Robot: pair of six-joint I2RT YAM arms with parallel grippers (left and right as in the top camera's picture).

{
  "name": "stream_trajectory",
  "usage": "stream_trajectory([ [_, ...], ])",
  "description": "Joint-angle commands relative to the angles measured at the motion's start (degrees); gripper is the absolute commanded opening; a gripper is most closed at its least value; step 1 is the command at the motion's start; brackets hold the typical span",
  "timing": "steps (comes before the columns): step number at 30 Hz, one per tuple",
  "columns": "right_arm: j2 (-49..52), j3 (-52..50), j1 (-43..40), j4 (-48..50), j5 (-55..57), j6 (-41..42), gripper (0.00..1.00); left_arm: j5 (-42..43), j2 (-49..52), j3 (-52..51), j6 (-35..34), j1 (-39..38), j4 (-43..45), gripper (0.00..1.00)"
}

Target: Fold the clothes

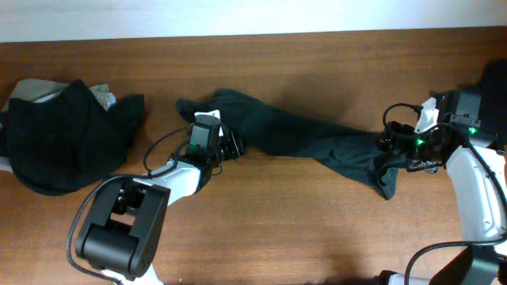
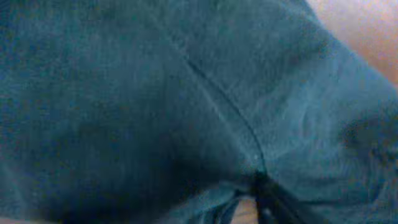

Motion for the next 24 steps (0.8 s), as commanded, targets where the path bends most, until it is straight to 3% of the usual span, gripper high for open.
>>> stream_trajectory([
  [1, 0.1, 0.2, 0.3, 0.0, 0.7, 0.1, 0.95, -0.2, 2.3, -0.6, -0.1, -0.1, -0.9, 0.01],
  [4, 0.1, 0.2, 0.3, 0.0, 1.4, 0.1, 0.95, -0.2, 0.0, -0.6, 0.5, 0.0, -3.4, 0.0],
  [9, 0.1, 0.2, 0.2, -2.6, 5.3, 0.3, 0.95, -0.2, -17.5, -0.5, 8.3, 3.3, -24.4, 0.0],
  [12, 0.1, 0.2, 0.3, -5.8, 5.2, 0.3, 0.95, -0.2, -24.1, -0.5, 8.6, 3.9, -32.1, 0.0],
  [18, 0.1, -0.1, 0.4, -10.6, 2.0, 0.3, 0.93, -0.2, -26.2, -0.5, 8.6, 3.9, -35.9, 0.01],
  [24, 0.2, -2.3, 5.4, -9.3, 1.4, 0.3, 0.78, -0.2, -26.2, -0.5, 8.6, 3.9, -36.0, 0.0],
])
